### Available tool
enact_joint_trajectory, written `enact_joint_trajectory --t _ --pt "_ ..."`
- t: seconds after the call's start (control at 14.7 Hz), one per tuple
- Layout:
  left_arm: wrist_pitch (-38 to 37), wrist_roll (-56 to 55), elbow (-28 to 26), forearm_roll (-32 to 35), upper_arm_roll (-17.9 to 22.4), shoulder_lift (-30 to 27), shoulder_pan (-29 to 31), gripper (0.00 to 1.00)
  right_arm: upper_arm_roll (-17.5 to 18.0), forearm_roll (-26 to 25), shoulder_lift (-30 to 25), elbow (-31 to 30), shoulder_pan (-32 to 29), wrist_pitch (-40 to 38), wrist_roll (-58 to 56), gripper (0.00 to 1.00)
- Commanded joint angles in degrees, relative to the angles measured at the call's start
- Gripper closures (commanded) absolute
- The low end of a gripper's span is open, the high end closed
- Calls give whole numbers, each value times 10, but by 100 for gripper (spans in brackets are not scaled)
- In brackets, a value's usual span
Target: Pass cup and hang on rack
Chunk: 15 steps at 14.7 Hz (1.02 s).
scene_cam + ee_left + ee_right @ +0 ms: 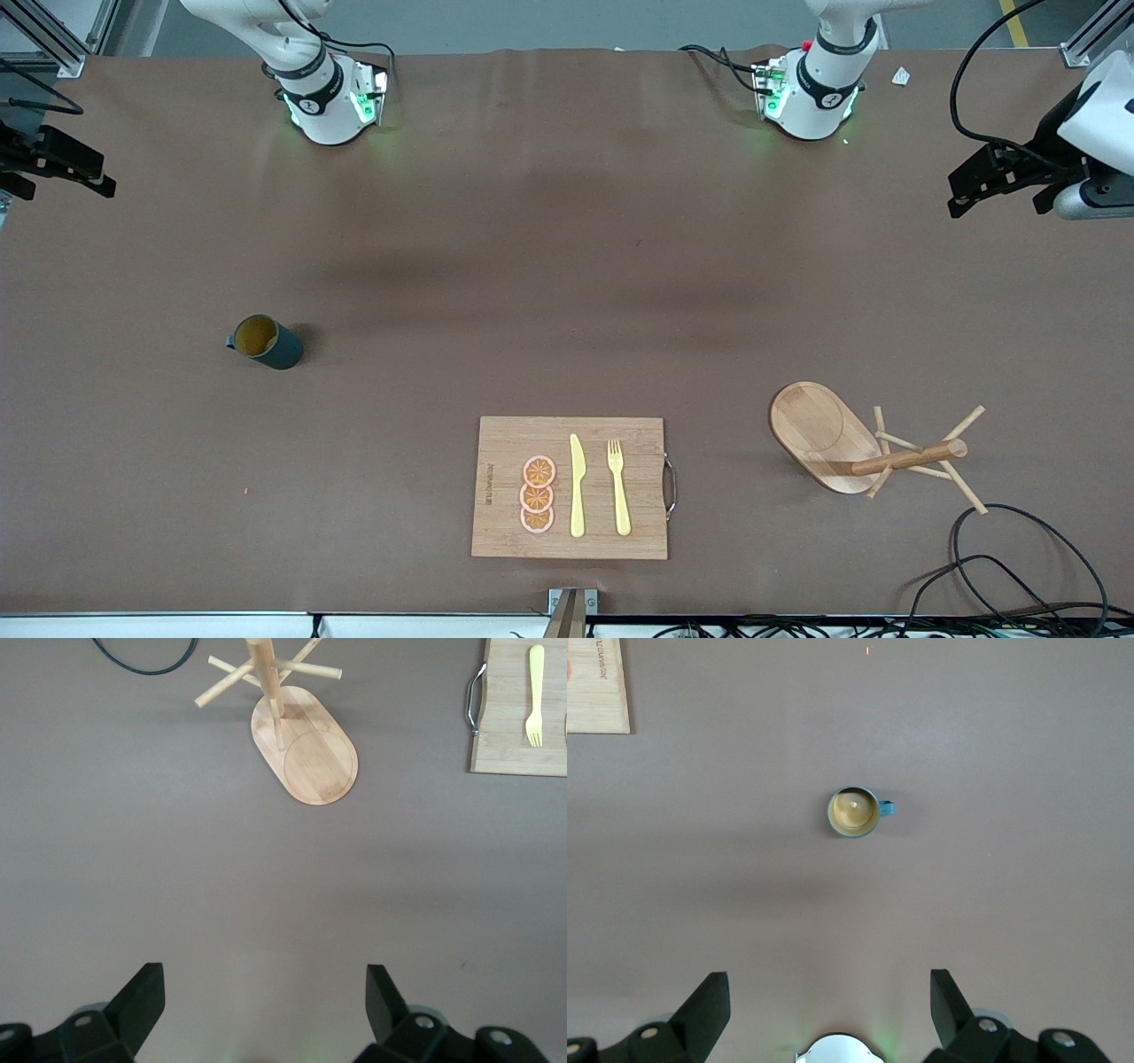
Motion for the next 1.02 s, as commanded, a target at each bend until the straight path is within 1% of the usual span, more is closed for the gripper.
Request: enact_joint_trajectory --t 0.0,0.41,0.61,0.95 --pt "-25 4 7 -1 -1 -8 5 0 1 -7 -17 -14 -1 0 -6 0" --pt "-27 11 19 -1 4 -5 7 0 1 -4 -16 -12 -3 0 -5 0" --pt "-26 10 21 -1 5 -4 6 0 -1 -2 -8 7 -6 0 -2 0" --pt "-23 10 20 0 5 0 8 0 -4 -1 50 7 -16 1 -2 0"
